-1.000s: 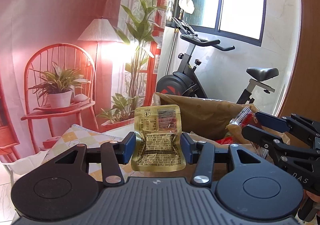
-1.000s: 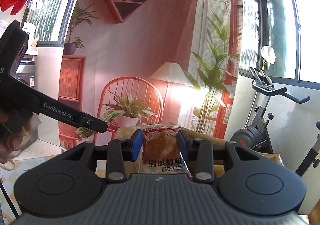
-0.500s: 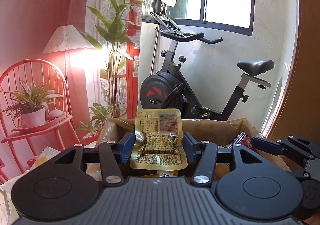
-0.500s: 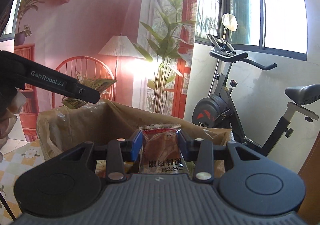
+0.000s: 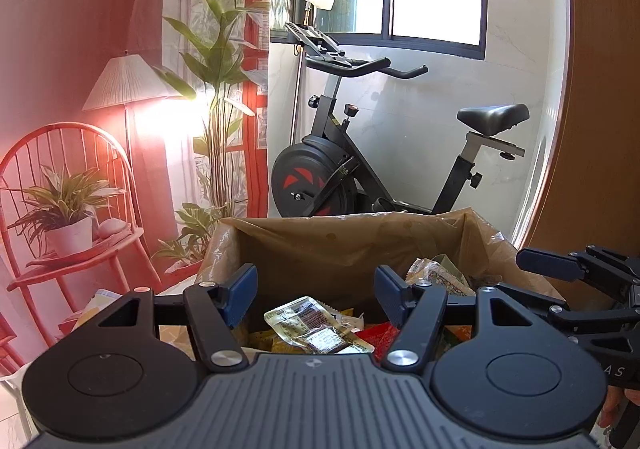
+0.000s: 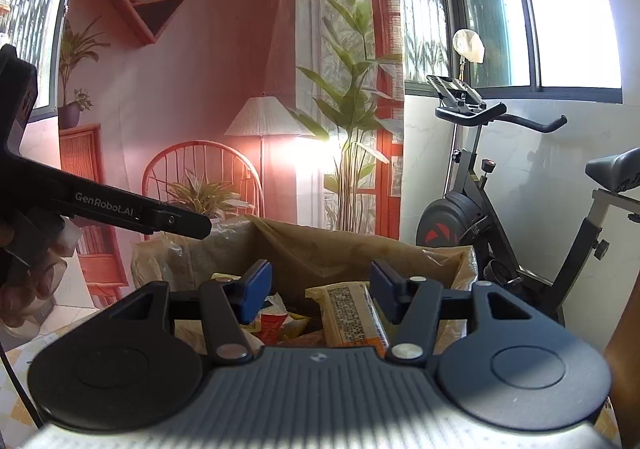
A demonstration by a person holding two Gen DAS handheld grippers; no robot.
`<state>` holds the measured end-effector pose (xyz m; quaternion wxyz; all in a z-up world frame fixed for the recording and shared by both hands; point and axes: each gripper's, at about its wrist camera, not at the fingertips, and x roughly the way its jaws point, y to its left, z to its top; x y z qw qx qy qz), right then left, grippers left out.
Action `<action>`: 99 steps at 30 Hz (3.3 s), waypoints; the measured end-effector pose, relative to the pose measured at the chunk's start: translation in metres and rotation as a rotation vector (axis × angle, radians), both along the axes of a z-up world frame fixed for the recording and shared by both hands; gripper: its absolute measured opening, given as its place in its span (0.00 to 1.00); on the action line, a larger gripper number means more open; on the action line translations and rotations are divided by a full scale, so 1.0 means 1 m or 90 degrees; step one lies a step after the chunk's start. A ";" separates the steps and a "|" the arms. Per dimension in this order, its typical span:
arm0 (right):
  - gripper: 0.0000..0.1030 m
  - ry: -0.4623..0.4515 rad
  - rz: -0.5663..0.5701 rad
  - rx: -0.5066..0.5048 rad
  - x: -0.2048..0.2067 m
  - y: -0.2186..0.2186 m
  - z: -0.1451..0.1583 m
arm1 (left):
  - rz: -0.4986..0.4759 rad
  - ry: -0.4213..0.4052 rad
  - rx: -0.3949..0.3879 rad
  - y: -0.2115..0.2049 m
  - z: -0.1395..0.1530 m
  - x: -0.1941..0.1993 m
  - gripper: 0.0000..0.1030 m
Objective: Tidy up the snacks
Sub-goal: 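Move both tools back toward the green packet on the table, then grasp the green packet with the left tool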
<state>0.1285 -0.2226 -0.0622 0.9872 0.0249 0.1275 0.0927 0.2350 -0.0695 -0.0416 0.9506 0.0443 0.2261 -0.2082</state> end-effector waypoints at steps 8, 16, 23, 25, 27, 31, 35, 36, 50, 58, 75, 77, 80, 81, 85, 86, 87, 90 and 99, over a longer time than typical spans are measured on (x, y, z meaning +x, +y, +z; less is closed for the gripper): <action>0.57 0.011 0.070 0.005 -0.028 0.028 -0.001 | 0.030 0.027 -0.027 0.049 -0.005 -0.036 0.65; 0.57 0.056 0.114 -0.016 -0.044 0.055 -0.027 | 0.072 0.074 -0.013 0.087 -0.035 -0.058 0.65; 0.57 0.104 0.131 -0.028 -0.049 0.068 -0.057 | 0.092 0.125 -0.007 0.104 -0.069 -0.065 0.64; 0.57 0.115 0.135 -0.033 -0.050 0.071 -0.065 | 0.093 0.132 -0.007 0.106 -0.078 -0.067 0.64; 0.57 0.124 0.138 -0.039 -0.051 0.072 -0.073 | 0.094 0.137 -0.008 0.105 -0.086 -0.067 0.64; 0.57 0.146 0.137 -0.044 -0.054 0.073 -0.091 | 0.101 0.139 -0.004 0.100 -0.100 -0.067 0.64; 0.57 0.161 0.130 -0.044 -0.055 0.070 -0.105 | 0.115 0.153 -0.019 0.096 -0.115 -0.067 0.64; 0.56 0.166 0.128 -0.045 -0.055 0.069 -0.109 | 0.117 0.155 -0.020 0.095 -0.118 -0.066 0.64; 0.57 0.213 0.110 -0.045 -0.057 0.053 -0.142 | 0.110 0.178 0.001 0.077 -0.141 -0.062 0.64; 0.56 0.234 0.103 -0.044 -0.059 0.045 -0.153 | 0.094 0.182 0.015 0.066 -0.149 -0.061 0.64; 0.57 0.262 0.090 -0.053 -0.066 0.035 -0.170 | 0.050 0.192 0.023 0.050 -0.162 -0.068 0.64; 0.59 0.265 0.090 -0.053 -0.067 0.034 -0.171 | 0.044 0.195 0.023 0.048 -0.162 -0.070 0.64; 0.59 0.268 0.096 -0.058 -0.067 0.036 -0.173 | 0.035 0.200 0.021 0.045 -0.165 -0.073 0.64; 0.59 0.268 0.099 -0.059 -0.067 0.036 -0.173 | 0.032 0.202 0.020 0.044 -0.165 -0.074 0.64; 0.59 0.269 0.117 -0.070 -0.065 0.043 -0.175 | 0.018 0.214 0.019 0.040 -0.169 -0.076 0.64; 0.59 0.268 0.122 -0.074 -0.064 0.045 -0.175 | 0.014 0.217 0.018 0.039 -0.170 -0.077 0.64; 0.60 0.267 0.125 -0.077 -0.064 0.046 -0.175 | 0.011 0.219 0.017 0.038 -0.171 -0.077 0.64; 0.63 0.268 0.132 -0.082 -0.060 0.051 -0.176 | 0.004 0.224 0.013 0.033 -0.173 -0.077 0.64; 0.64 0.307 0.153 -0.073 -0.048 0.066 -0.186 | -0.027 0.250 0.002 0.022 -0.180 -0.075 0.64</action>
